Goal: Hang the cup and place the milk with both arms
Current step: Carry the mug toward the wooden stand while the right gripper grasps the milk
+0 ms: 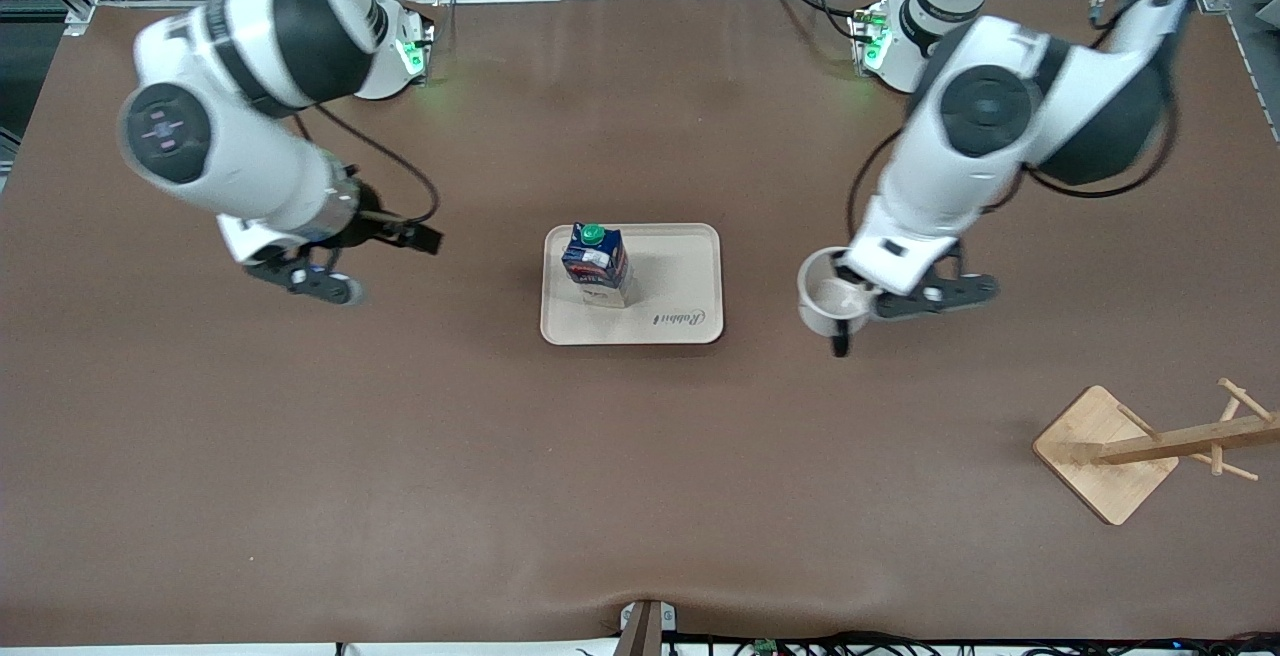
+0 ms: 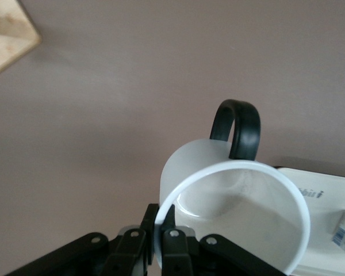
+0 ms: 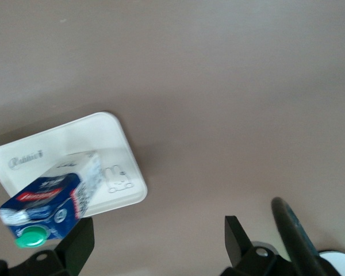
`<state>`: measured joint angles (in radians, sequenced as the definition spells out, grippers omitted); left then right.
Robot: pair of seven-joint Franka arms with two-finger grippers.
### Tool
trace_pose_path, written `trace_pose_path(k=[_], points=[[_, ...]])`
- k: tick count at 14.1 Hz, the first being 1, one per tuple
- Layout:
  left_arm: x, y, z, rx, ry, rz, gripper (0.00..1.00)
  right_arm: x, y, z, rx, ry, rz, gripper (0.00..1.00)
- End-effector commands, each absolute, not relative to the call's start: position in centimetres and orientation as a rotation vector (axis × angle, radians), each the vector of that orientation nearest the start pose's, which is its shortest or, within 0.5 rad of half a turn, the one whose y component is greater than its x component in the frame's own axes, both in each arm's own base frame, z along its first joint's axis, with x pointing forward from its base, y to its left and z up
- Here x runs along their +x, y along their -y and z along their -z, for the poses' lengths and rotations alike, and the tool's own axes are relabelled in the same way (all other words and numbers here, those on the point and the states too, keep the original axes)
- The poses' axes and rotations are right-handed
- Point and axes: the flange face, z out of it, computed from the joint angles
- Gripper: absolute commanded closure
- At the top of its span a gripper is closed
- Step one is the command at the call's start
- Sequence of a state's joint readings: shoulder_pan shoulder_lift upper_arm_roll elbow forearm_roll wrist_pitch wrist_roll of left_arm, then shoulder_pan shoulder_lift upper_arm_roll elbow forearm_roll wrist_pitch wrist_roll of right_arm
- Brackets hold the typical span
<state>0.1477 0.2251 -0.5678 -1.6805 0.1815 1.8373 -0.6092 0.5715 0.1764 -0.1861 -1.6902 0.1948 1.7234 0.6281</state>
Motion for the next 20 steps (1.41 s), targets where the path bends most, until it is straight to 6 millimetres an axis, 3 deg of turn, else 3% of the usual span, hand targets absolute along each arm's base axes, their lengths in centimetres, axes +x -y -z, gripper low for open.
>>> trace_pose_path(k=[1,3,6,9,12,18,20], points=[[58.1,14.3,-51.5,-3.069,0.156,-0.019,1.0,54.1,-28.8,-46.5,-3.017,-0.479,-0.26,0.0],[58.6,8.9,-52.5,-3.066,0.043,-0.021,1.0,53.4,-32.5,-44.8,-3.01,-0.566,-0.225,0.0],[59.0,1.7,-53.3,-3.1,-0.057,-0.028,1.0,52.2,-37.6,-42.3,-3.008,-0.521,-0.161,0.0],[59.8,-4.0,-54.2,-3.161,-0.088,0.013,1.0,52.0,-40.0,-40.3,-2.985,-0.585,-0.116,0.0],[60.6,-6.5,-55.4,-3.169,-0.047,0.072,1.0,51.3,-41.7,-38.6,-2.996,-0.571,-0.111,0.0],[62.1,-14.8,-53.7,-3.222,-0.11,0.125,1.0,50.3,-44.4,-36.7,-2.979,-0.646,-0.076,0.0],[62.7,-15.9,-53.5,-3.267,-0.109,0.157,1.0,50.0,-44.8,-35.6,-3.012,-0.607,-0.069,0.0]])
